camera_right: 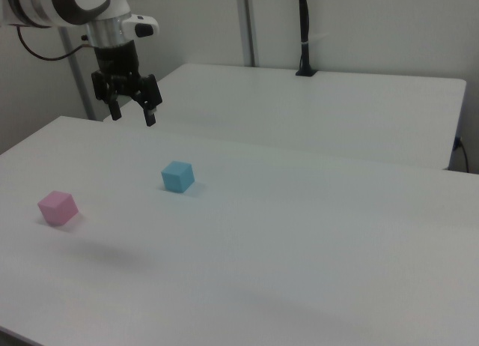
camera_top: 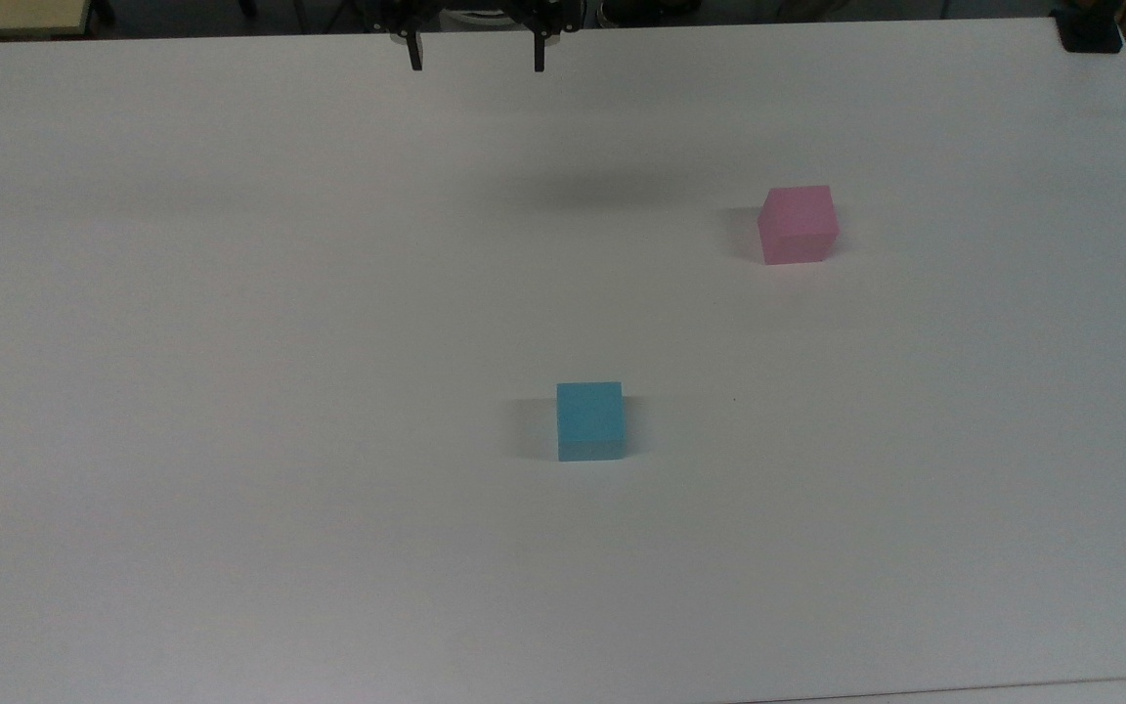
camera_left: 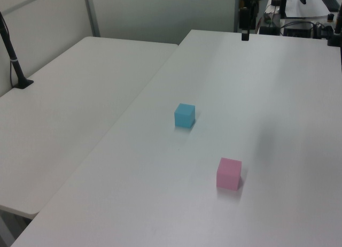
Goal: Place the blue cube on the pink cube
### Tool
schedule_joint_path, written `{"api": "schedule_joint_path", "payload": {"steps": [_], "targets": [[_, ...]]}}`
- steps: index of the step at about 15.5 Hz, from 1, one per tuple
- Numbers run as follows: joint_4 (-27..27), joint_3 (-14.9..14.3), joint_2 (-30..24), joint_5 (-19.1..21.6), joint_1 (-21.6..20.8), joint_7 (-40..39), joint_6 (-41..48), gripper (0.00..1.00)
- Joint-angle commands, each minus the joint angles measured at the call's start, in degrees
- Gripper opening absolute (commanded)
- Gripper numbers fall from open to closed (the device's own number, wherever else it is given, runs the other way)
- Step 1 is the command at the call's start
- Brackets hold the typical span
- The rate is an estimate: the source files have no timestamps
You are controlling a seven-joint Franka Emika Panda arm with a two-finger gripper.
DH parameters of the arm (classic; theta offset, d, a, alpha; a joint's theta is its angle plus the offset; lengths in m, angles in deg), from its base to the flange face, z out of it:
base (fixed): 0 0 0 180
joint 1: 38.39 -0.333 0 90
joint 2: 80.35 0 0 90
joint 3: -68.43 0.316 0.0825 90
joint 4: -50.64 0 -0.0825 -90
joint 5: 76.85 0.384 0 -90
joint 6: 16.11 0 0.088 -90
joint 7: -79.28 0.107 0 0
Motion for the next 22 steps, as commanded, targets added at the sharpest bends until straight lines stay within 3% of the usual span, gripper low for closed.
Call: {"api": "schedule_joint_path", "payload": {"steps": [1,14,18,22], "targets": [[-0.8,-1.0,-1.6,0.6,0.0,0.1,0.0,1.00],[-0.7,-0.9,-1.4,0.6,-0.1,-0.8,0.0,1.00],[-0.3,-0.9,0.6,1.6,0.0,-0.6,-2.1,1.00],[4.3,-0.4,5.6,1.2,-0.3,-0.6,-2.9,1.00]]}}
